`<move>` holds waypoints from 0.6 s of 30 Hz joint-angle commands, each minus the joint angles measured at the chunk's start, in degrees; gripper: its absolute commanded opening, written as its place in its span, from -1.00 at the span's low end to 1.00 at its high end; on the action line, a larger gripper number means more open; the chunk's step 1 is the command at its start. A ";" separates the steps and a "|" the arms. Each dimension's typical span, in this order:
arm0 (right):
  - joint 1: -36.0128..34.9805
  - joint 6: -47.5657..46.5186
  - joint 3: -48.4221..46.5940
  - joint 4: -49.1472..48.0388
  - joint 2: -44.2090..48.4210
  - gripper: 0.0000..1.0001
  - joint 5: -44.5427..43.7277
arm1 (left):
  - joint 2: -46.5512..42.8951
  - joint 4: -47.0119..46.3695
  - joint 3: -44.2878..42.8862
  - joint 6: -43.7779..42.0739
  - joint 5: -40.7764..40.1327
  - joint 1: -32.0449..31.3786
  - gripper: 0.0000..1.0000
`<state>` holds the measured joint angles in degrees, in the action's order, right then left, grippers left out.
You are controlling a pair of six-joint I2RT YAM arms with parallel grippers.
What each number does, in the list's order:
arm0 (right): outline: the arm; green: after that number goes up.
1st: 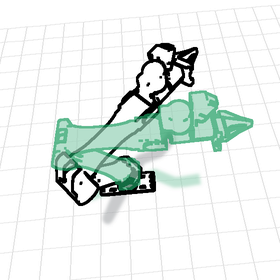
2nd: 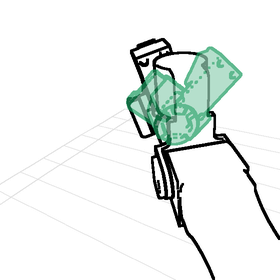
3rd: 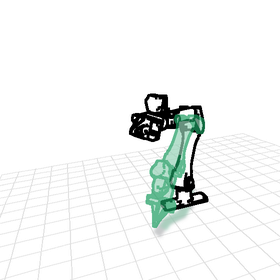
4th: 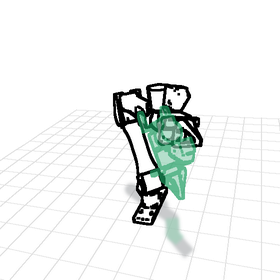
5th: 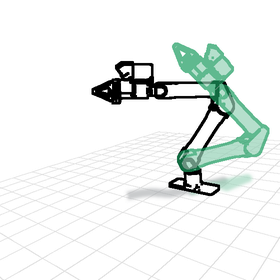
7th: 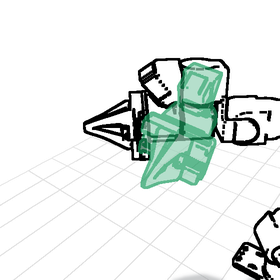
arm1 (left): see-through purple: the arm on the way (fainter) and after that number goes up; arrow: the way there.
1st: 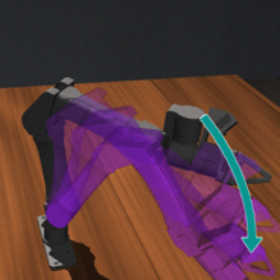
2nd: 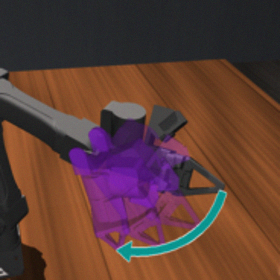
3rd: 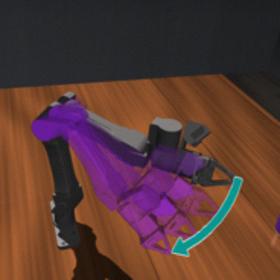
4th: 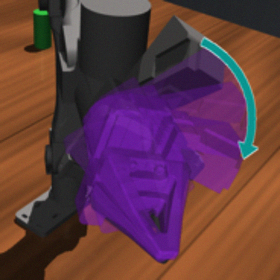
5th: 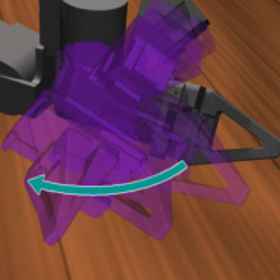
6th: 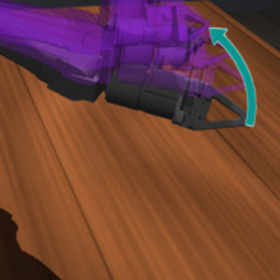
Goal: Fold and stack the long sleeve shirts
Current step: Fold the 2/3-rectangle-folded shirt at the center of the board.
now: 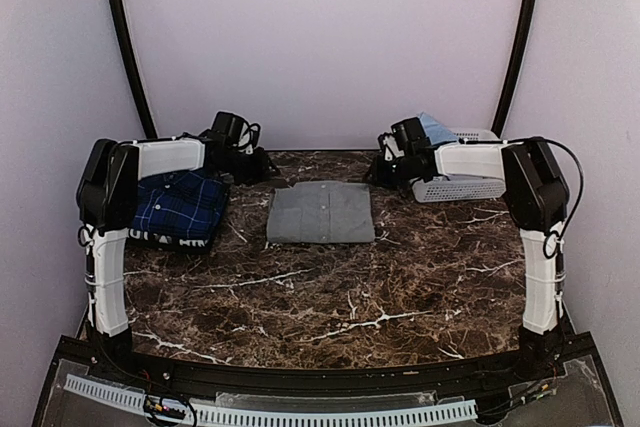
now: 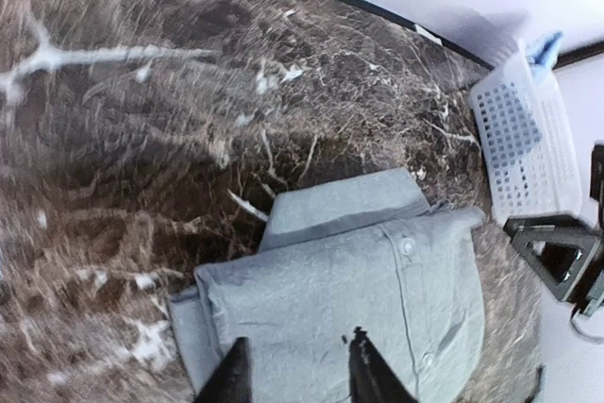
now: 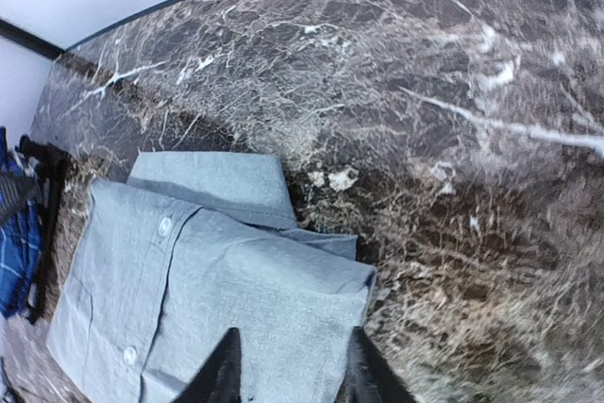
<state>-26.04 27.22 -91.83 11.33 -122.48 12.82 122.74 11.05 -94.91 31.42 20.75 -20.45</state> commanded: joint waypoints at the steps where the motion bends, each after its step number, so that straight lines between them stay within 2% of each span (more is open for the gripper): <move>1: 1.12 -1.18 -4.13 2.62 -1.09 -0.12 -0.51 | 0.72 3.28 -5.13 -1.72 -1.47 1.67 0.15; 3: 0.70 -1.95 -4.97 3.72 -0.15 0.04 -1.70 | 0.18 4.43 -5.82 -2.32 -1.81 1.80 0.31; 5: -0.19 -2.97 -5.57 5.08 0.65 0.06 -3.29 | -0.95 5.20 -5.27 -2.70 -1.89 1.81 0.33; 10: -5.86 -4.79 -6.51 6.74 0.59 0.02 -6.91 | -5.81 2.49 2.54 -0.44 0.76 0.70 0.20; 13: -9.39 -5.82 -8.32 8.38 -1.60 -0.04 -9.88 | -9.96 -1.08 9.45 1.08 1.83 -1.51 -0.01; 18: -10.46 -5.73 -11.71 9.13 -5.59 -0.10 -10.66 | -11.70 -2.15 13.38 2.63 1.04 -4.56 -0.06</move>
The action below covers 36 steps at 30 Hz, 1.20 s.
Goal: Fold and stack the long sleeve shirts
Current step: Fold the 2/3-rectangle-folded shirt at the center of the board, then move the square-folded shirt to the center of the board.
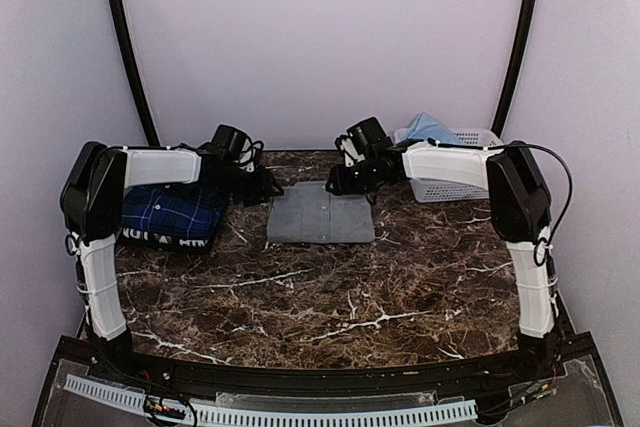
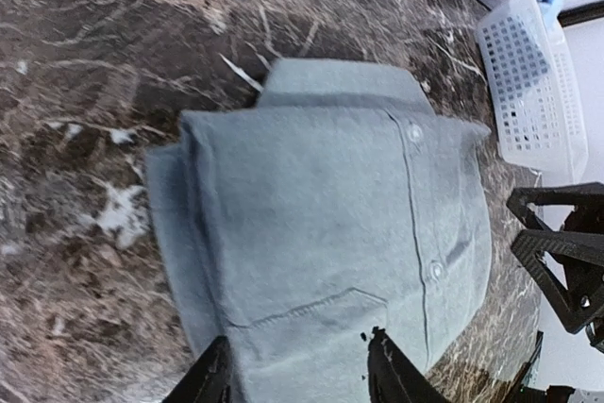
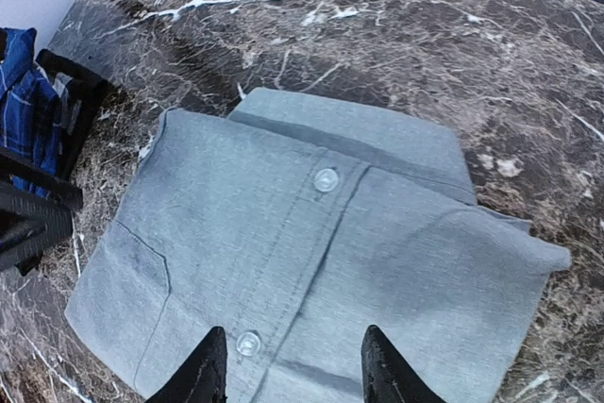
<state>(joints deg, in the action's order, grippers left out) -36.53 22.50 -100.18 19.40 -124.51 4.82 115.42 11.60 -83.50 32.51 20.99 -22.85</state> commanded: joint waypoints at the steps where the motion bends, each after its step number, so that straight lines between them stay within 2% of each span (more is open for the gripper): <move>1: -0.02 -1.15 -4.29 1.16 -4.30 -0.10 -2.81 | -4.25 -2.80 2.00 1.61 -0.16 -2.26 -0.07; 7: 0.11 -3.43 -12.67 3.63 -10.88 -0.08 -5.91 | -1.23 -1.93 0.11 2.38 -4.10 -2.37 -0.12; 12: -0.01 -5.47 -21.28 7.18 -18.11 0.04 -6.57 | 0.89 -3.91 -0.10 2.98 -2.55 -2.44 -0.13; 15: -0.36 -6.33 -21.60 8.35 -19.22 0.11 -7.41 | 1.27 -3.87 0.29 2.49 -1.64 -2.57 -0.14; 20: -2.14 -7.34 -11.86 6.17 -14.30 0.22 -10.14 | -0.37 -1.64 3.34 2.05 -2.19 -4.20 -0.14; 24: -3.70 -5.70 -0.27 3.32 -6.83 0.23 -9.50 | -5.45 -0.65 9.96 2.55 -3.79 -6.83 -0.14; 30: -8.54 -3.02 19.46 -2.59 5.50 0.23 -7.97 | -17.15 -1.68 26.02 7.65 -3.32 -12.73 -0.15; 36: -16.92 2.21 32.70 -4.49 16.36 0.22 -6.74 | -30.44 -0.43 36.32 14.25 -4.31 -21.88 -0.14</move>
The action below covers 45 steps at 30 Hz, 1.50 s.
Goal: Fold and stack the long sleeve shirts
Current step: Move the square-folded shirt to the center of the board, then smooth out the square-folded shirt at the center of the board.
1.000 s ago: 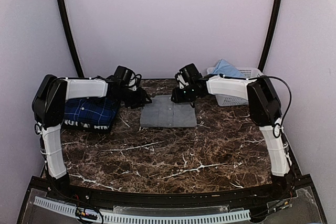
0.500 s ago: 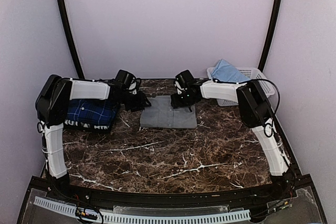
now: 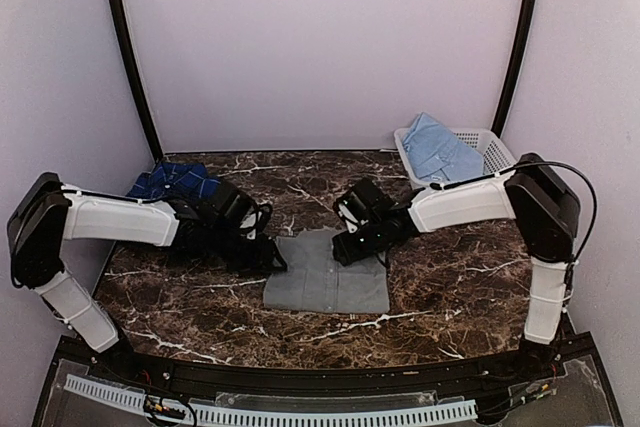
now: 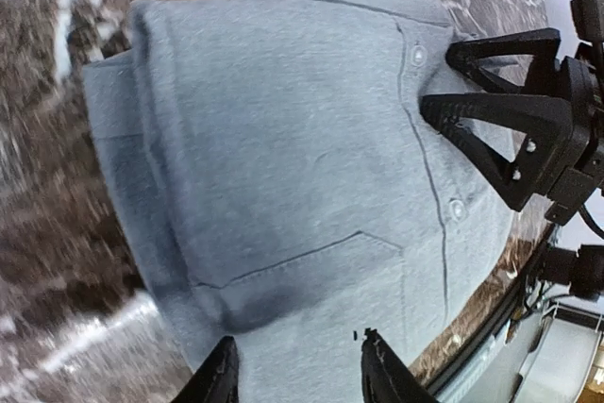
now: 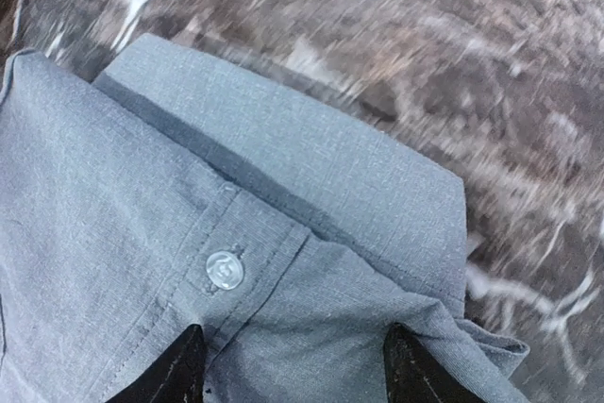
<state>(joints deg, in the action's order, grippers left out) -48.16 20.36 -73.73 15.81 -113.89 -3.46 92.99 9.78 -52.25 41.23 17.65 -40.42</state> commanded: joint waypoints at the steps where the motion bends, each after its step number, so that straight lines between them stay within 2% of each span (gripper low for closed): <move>1: -6.39 5.39 7.66 -0.83 7.38 0.23 1.77 | -9.24 2.99 5.76 6.05 -1.79 -4.84 -0.14; 7: -7.95 9.77 11.88 0.68 18.02 0.25 0.83 | -18.38 9.24 8.00 7.67 -9.67 -5.52 -0.13; 12: -6.91 10.57 12.87 4.36 23.54 0.27 -3.01 | -14.78 10.31 4.43 5.37 -10.69 -3.97 -0.11; 15: -4.29 10.74 15.93 3.76 25.52 0.18 -1.88 | -11.32 9.04 2.53 4.11 -9.44 -3.29 -0.11; 23: -0.13 11.07 21.45 -1.98 24.76 -0.09 4.75 | -5.01 5.36 0.89 2.02 -8.13 0.28 -0.12; 35: 0.70 11.25 21.97 -4.05 19.96 -0.18 6.05 | 0.69 1.89 -0.03 1.11 -4.63 1.05 -0.16; 40: 0.70 11.33 21.24 -3.95 19.11 -0.33 6.15 | 1.37 0.09 0.27 1.31 -3.40 1.05 -0.28; 42: 0.70 11.27 20.90 -3.76 18.94 -0.43 5.82 | 1.25 -0.29 0.19 1.27 -3.20 1.05 -0.42; 45: 0.70 11.16 20.18 -3.01 18.87 -0.69 5.67 | -0.05 -0.77 0.25 1.16 -2.59 1.05 -0.77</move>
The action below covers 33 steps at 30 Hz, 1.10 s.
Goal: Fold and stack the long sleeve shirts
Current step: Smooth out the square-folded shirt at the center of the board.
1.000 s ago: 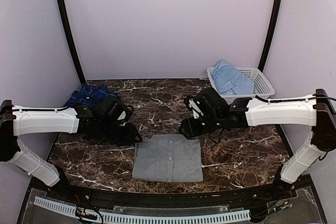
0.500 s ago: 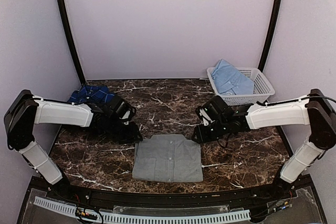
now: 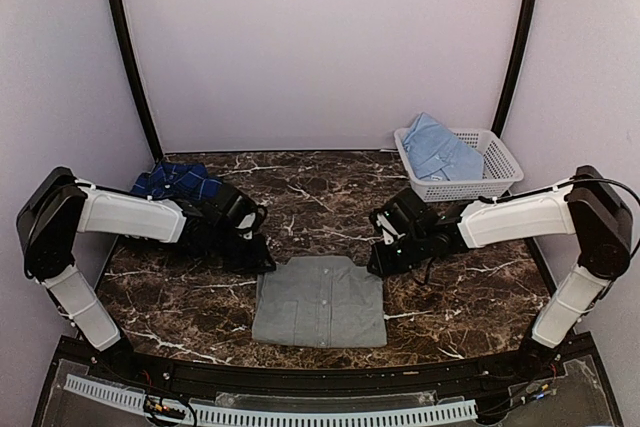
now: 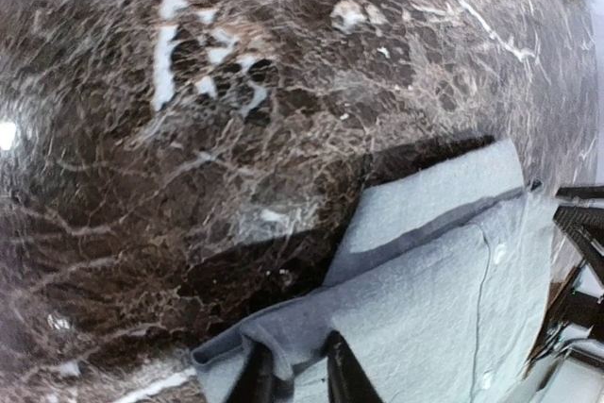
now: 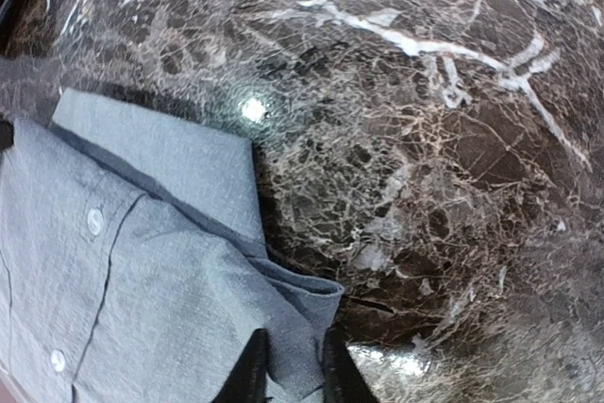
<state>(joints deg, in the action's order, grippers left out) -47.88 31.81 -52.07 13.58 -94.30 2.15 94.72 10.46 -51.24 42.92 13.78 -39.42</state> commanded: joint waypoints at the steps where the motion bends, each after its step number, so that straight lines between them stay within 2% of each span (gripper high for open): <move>1: 0.42 -0.31 -1.65 -0.49 -0.47 -0.79 -0.02 | -2.24 -1.35 -0.73 -0.54 1.50 0.04 -0.84; 2: 0.34 -0.33 -1.77 -0.27 -0.12 -0.87 -0.16 | -3.42 -1.25 -0.66 -0.72 1.55 0.00 -0.94; 4: 0.25 -0.37 -1.87 0.28 0.79 -1.00 -0.55 | -5.63 -0.56 -0.55 -1.08 1.51 -0.18 -1.00; 14: -1.31 -0.21 -3.81 3.11 6.32 -1.00 -1.95 | -16.01 6.37 0.98 -1.22 -0.67 -1.59 -1.00; 19: -1.38 -0.58 -4.88 0.86 7.07 -1.00 -1.91 | -19.35 7.09 3.12 -1.67 -5.92 -1.39 -1.00; 24: -1.39 -1.20 -6.89 -2.58 4.48 -1.00 -0.40 | -17.45 4.51 4.70 -3.35 -8.81 1.48 -1.00; 33: -1.19 -1.34 -12.19 -6.46 -1.53 -1.00 1.47 | -5.64 -1.58 6.18 -3.84 -12.37 4.72 -1.00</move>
<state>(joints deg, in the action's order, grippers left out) -48.97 30.87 -61.28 11.03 -93.86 3.18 85.03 11.53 -45.93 40.47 4.78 -35.68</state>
